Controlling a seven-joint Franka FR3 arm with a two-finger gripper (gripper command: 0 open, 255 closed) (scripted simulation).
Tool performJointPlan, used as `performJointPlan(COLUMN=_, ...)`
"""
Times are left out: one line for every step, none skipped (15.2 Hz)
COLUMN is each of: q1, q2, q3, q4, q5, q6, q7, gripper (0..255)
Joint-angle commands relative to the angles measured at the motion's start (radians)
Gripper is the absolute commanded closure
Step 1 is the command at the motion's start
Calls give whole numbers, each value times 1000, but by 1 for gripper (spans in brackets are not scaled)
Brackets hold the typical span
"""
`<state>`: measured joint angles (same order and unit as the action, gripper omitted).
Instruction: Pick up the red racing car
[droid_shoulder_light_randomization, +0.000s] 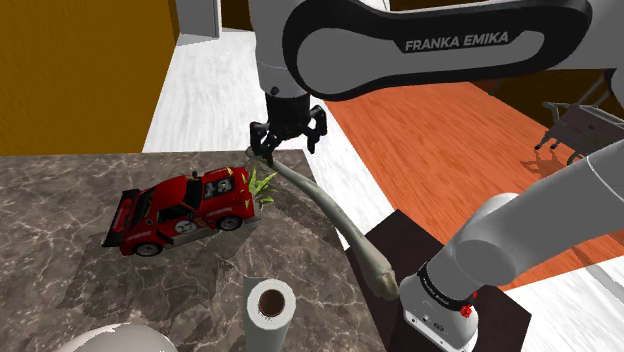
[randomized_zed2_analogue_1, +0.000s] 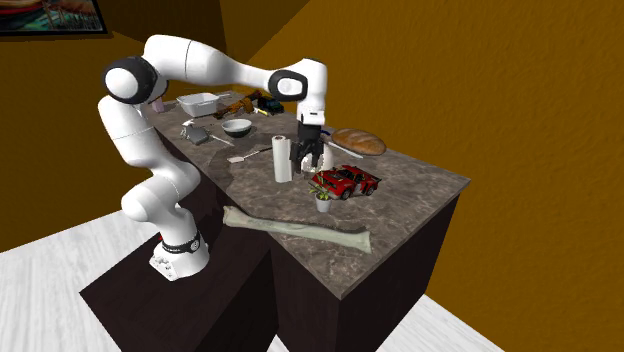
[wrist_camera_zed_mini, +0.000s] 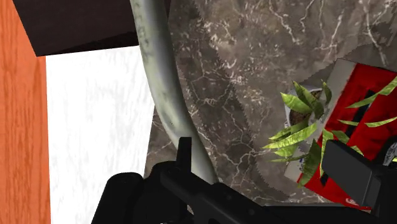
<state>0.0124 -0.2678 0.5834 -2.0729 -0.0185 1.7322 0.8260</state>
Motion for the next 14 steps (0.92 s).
performJointPlan(q1=-4, q2=79, q3=47, q4=66, q5=-37, q6=-3, q7=91, gripper=0)
performJointPlan(q1=-5, q2=125, q3=70, q4=104, q5=-61, q6=-8, q7=138, gripper=0)
performJointPlan(q1=-2, q2=173, q3=91, q4=144, q5=-89, q6=-14, q7=185, gripper=0)
performJointPlan(q1=3, q2=223, q3=110, q4=187, q5=-120, q6=-23, q7=233, gripper=0)
performJointPlan(q1=13, q2=275, q3=126, q4=231, q5=-153, q6=-34, q7=281, gripper=0)
performJointPlan(q1=27, q2=329, q3=139, q4=278, q5=-188, q6=-48, q7=328, gripper=0)
performJointPlan(q1=45, q2=384, q3=149, q4=327, q5=-224, q6=-65, q7=373, gripper=0)
performJointPlan(q1=67, q2=439, q3=154, q4=379, q5=-260, q6=-83, q7=417, gripper=0)
performJointPlan(q1=94, q2=494, q3=155, q4=434, q5=-296, q6=-104, q7=457, gripper=0)
performJointPlan(q1=125, q2=549, q3=152, q4=492, q5=-330, q6=-127, q7=494, gripper=0)
performJointPlan(q1=159, q2=603, q3=147, q4=553, q5=-363, q6=-152, q7=527, gripper=0)
performJointPlan(q1=195, q2=658, q3=139, q4=619, q5=-395, q6=-178, q7=556, gripper=0)
performJointPlan(q1=234, q2=712, q3=128, q4=689, q5=-425, q6=-207, q7=581, gripper=0)
performJointPlan(q1=275, q2=767, q3=115, q4=765, q5=-454, q6=-237, q7=601, gripper=0)
